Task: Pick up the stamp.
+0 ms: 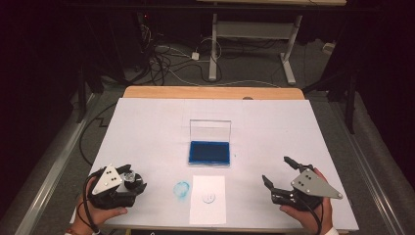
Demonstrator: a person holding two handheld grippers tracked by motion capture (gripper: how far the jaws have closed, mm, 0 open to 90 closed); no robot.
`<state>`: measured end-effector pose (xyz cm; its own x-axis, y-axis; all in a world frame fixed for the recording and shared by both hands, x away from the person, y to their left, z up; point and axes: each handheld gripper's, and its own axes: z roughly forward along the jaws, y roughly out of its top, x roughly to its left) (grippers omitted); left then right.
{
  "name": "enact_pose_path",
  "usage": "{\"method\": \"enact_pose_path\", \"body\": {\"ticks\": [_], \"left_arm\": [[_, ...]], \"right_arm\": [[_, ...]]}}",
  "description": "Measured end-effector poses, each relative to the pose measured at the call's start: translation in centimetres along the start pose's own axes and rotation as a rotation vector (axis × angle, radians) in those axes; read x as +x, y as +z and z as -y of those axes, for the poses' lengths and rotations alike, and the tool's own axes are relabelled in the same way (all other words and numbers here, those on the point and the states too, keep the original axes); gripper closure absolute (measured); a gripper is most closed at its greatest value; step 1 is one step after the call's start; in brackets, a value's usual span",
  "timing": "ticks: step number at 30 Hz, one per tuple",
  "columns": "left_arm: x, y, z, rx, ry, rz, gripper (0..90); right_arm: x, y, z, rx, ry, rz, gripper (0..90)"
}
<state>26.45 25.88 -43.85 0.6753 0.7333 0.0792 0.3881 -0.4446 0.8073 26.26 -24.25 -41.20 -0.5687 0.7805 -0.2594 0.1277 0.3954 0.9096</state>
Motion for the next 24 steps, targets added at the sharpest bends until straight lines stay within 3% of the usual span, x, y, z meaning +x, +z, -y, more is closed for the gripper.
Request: {"method": "enact_pose_path", "body": {"ticks": [5, 8, 11, 12, 13, 21, 24], "left_arm": [[0.0, -0.1, -0.1, 0.021, -0.006, -0.006, 20.4], [0.0, -0.3, -0.2, 0.036, -0.041, 0.008, 20.5], [0.0, -0.6, -0.3, 0.04, -0.05, 0.0, 20.5], [0.1, -0.8, -0.3, 0.054, -0.049, -0.001, 20.6], [0.9, -1.4, -0.5, 0.092, 0.016, -0.021, 20.5], [2.1, -2.6, -1.1, 0.143, 0.023, -0.034, 20.5], [2.8, -2.3, -1.1, 0.201, 0.007, -0.017, 20.5]], "right_arm": [[0.3, 0.2, 0.1, 0.016, -0.006, -0.015, 17.7], [0.5, 0.4, 0.1, 0.023, -0.019, -0.02, 18.1], [0.7, 0.6, 0.0, 0.028, -0.028, -0.025, 18.3], [0.9, 0.7, 0.0, 0.03, -0.034, -0.029, 18.3], [0.9, 0.7, 0.0, 0.031, -0.035, -0.031, 18.3], [1.2, 1.0, 0.1, 0.05, -0.048, -0.036, 18.6], [1.1, 1.1, 0.2, 0.063, -0.045, -0.042, 18.7]]}}
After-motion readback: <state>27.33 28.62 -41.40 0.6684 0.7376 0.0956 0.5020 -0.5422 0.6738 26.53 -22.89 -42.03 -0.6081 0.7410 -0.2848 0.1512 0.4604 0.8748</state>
